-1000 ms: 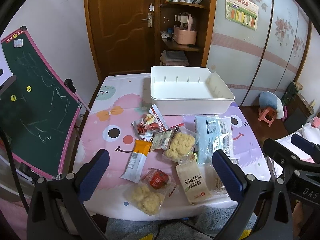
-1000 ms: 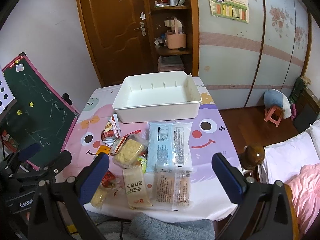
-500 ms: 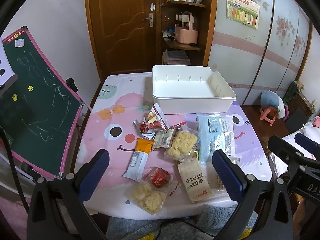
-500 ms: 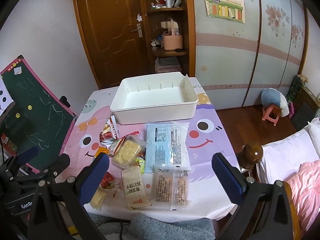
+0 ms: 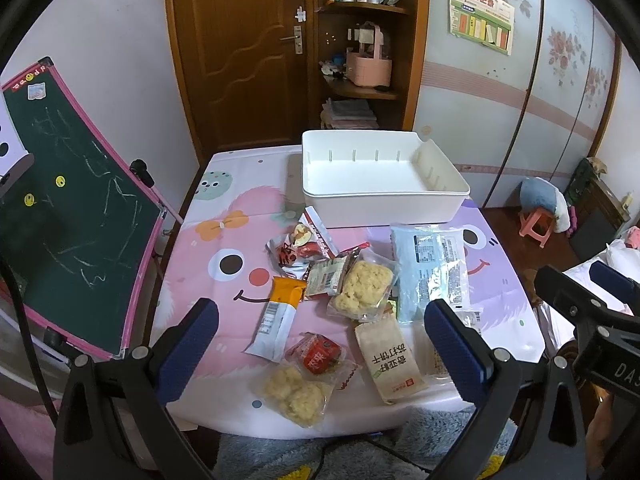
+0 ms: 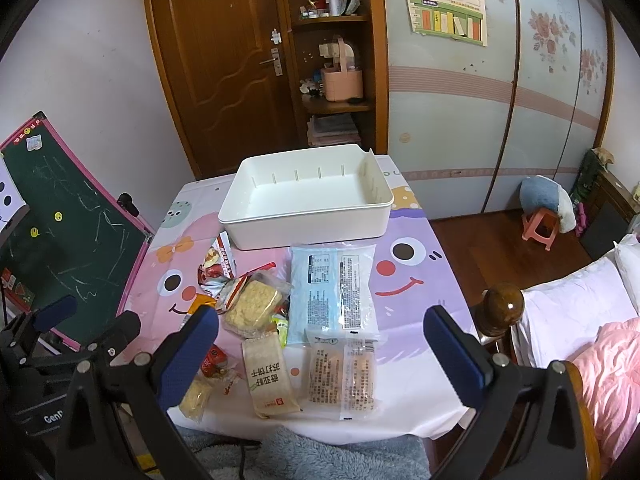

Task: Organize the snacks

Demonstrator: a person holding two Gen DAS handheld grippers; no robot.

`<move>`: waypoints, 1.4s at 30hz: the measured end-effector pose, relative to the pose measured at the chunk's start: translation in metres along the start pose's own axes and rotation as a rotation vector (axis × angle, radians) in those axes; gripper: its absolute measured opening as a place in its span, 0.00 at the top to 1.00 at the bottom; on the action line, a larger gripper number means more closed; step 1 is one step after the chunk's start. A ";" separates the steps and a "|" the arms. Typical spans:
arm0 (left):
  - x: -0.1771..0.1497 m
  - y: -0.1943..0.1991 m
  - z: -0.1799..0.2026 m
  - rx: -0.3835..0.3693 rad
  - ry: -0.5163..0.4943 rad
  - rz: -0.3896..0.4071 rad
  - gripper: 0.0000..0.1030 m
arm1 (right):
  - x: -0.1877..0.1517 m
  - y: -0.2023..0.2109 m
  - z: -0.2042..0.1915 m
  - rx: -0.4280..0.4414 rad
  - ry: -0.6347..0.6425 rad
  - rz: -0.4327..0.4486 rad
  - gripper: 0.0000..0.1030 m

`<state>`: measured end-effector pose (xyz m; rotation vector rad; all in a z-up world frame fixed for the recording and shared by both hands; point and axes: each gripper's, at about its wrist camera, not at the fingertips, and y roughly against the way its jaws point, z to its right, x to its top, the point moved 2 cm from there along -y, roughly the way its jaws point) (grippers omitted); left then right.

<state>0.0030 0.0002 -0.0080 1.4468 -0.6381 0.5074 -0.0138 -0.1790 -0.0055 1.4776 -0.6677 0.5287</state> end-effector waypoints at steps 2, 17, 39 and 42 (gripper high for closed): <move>0.000 0.000 0.000 0.001 -0.002 0.001 0.01 | 0.000 0.000 0.000 0.003 -0.001 0.000 0.00; 0.002 0.003 0.000 0.001 -0.007 0.014 0.01 | -0.002 0.001 -0.002 0.012 0.008 0.002 0.00; -0.004 -0.017 0.000 0.020 -0.040 -0.051 0.01 | -0.004 -0.015 -0.007 0.072 0.046 -0.028 0.00; -0.008 -0.027 -0.007 0.035 -0.049 -0.078 0.01 | -0.007 -0.021 -0.011 0.078 0.077 -0.046 0.00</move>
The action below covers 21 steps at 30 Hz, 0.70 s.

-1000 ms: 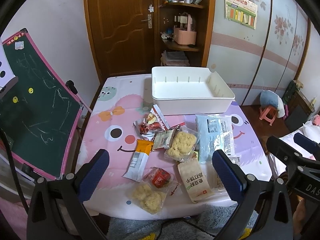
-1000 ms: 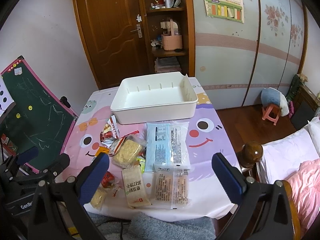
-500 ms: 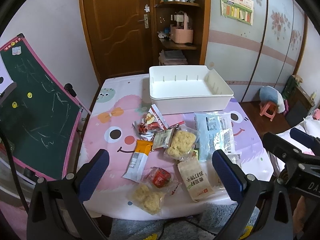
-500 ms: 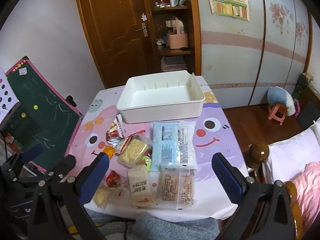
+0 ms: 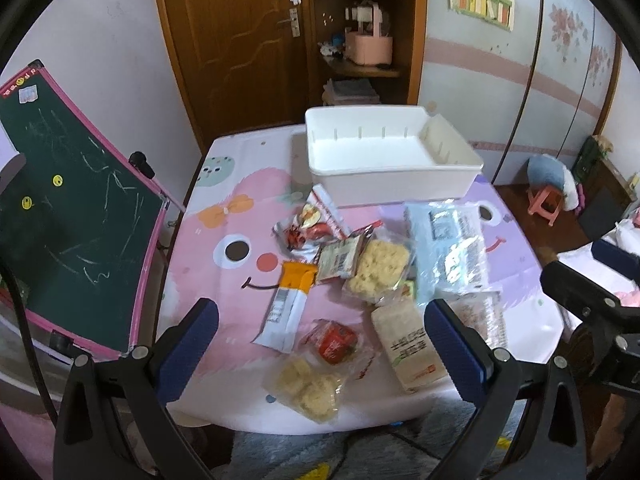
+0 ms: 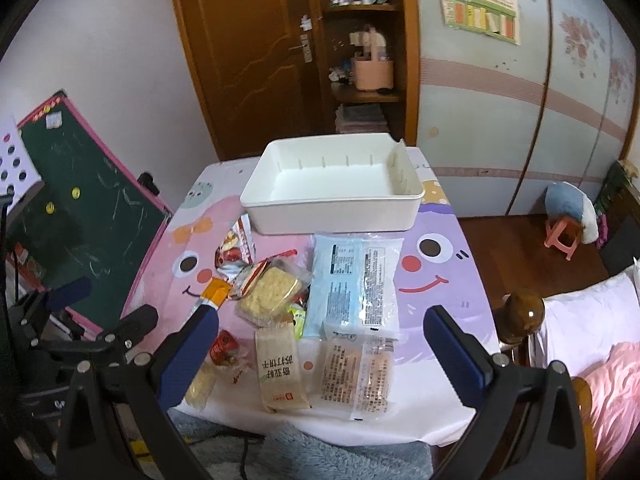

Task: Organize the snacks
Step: 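Grasp the bagged buns with the left gripper while the right grasps the tan biscuit packet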

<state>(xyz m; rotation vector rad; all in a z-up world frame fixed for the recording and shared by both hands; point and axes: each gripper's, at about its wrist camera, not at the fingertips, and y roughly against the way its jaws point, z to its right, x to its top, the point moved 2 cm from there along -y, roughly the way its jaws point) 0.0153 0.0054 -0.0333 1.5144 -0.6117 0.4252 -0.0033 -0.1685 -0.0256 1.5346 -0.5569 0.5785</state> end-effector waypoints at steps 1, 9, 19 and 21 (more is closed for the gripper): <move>-0.002 -0.005 -0.002 0.005 -0.004 -0.014 0.01 | -0.001 -0.004 -0.002 0.004 0.018 -0.012 0.00; -0.029 -0.061 -0.033 -0.021 -0.006 -0.193 0.01 | -0.023 -0.059 -0.031 0.043 0.216 -0.169 0.00; -0.076 -0.125 -0.044 -0.121 -0.007 -0.407 0.01 | -0.059 -0.145 -0.052 0.156 0.279 -0.433 0.08; -0.083 -0.138 -0.044 -0.136 0.002 -0.449 0.01 | -0.065 -0.160 -0.054 0.147 0.285 -0.468 0.10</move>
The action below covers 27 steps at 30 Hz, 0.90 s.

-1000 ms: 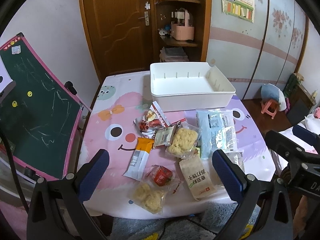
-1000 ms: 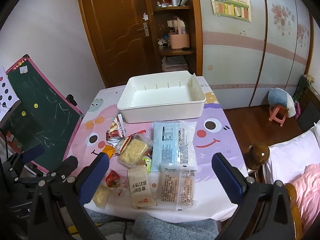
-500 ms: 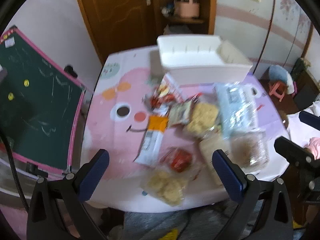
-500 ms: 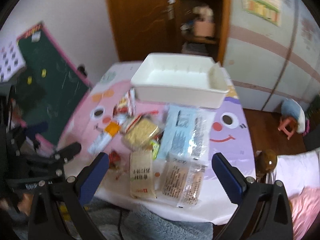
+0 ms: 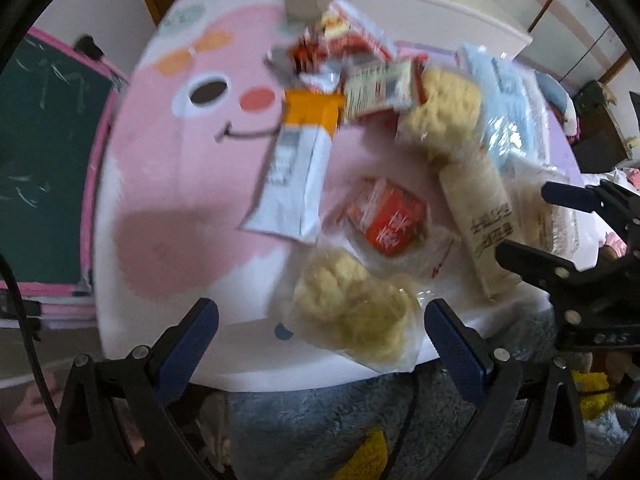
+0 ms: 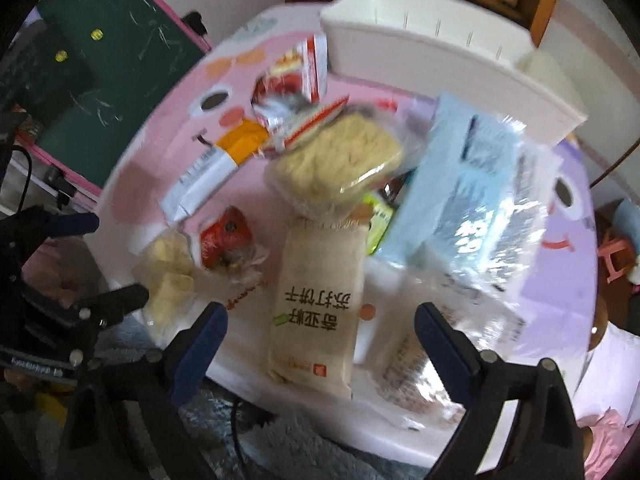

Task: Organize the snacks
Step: 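Grasp the bagged buns with the left gripper while the right grasps the tan biscuit packet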

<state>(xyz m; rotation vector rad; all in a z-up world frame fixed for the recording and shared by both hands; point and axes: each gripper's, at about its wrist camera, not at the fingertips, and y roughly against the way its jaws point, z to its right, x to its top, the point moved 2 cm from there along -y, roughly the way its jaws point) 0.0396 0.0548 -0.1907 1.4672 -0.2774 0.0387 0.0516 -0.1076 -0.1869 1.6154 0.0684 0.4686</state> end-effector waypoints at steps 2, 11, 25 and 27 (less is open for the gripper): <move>-0.001 -0.013 -0.001 -0.020 0.008 -0.032 0.01 | 0.001 -0.014 -0.002 -0.022 0.018 -0.029 0.12; -0.001 -0.054 0.002 -0.159 0.041 -0.113 0.05 | -0.002 -0.055 -0.022 -0.066 0.120 -0.104 0.34; -0.004 -0.012 0.021 -0.173 0.021 0.033 0.57 | -0.005 0.001 0.020 0.101 -0.024 -0.010 0.66; 0.000 0.008 0.027 -0.165 0.007 0.088 0.57 | -0.005 0.018 0.030 0.155 -0.051 0.013 0.88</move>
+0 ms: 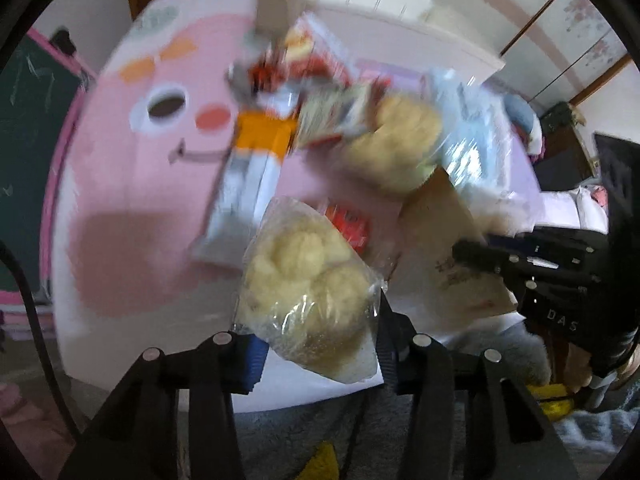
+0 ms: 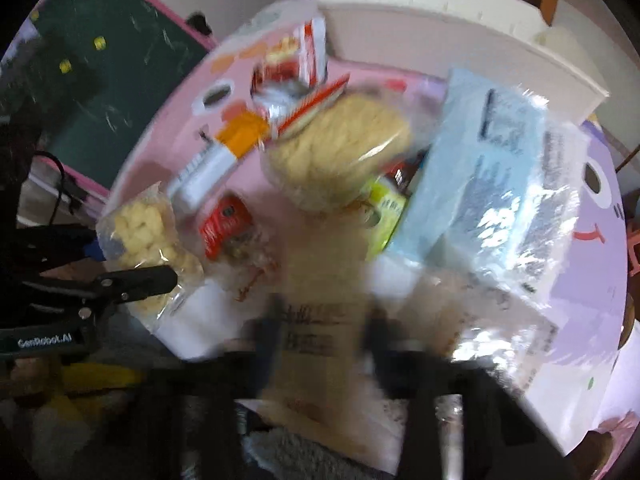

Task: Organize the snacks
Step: 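Grasp the bagged buns with the left gripper while the right grasps the tan biscuit packet, then lower both held snacks into the white basket and open both grippers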

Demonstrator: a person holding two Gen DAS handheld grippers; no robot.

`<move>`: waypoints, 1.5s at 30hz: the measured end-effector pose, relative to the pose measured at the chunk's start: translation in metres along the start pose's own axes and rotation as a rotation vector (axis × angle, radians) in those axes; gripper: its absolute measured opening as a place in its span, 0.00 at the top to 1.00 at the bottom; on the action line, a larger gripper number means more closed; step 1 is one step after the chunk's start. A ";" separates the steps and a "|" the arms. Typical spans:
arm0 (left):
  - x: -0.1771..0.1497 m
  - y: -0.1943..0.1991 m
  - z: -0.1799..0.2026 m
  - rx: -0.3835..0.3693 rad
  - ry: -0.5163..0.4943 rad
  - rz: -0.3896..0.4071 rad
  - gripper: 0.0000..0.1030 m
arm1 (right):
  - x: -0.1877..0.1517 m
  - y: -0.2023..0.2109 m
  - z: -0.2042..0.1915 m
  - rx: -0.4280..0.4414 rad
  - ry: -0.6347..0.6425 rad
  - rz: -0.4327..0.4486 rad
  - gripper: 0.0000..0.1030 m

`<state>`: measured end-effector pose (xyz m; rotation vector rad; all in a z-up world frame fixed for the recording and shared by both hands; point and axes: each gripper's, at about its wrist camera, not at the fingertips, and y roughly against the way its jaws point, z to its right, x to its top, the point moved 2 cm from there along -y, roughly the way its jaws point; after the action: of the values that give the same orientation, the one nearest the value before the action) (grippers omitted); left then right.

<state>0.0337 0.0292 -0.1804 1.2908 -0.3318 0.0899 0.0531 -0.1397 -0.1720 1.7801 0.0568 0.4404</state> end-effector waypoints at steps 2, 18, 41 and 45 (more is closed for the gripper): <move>0.011 0.020 0.008 0.010 -0.030 0.055 0.57 | 0.000 0.015 0.005 0.022 -0.034 0.037 0.88; 0.189 0.128 0.085 0.134 -0.234 0.411 0.57 | 0.090 0.159 0.041 -0.138 -0.066 0.477 0.88; 0.335 0.004 0.056 0.190 -0.071 0.368 0.03 | 0.239 0.073 0.136 -0.265 -0.273 0.429 0.57; 0.329 0.011 0.052 0.184 -0.072 0.399 0.03 | 0.239 0.076 0.133 -0.262 -0.267 0.419 0.57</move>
<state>0.3334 -0.0563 -0.0622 1.3972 -0.6529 0.4205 0.3031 -0.2181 -0.0622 1.5735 -0.5466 0.4782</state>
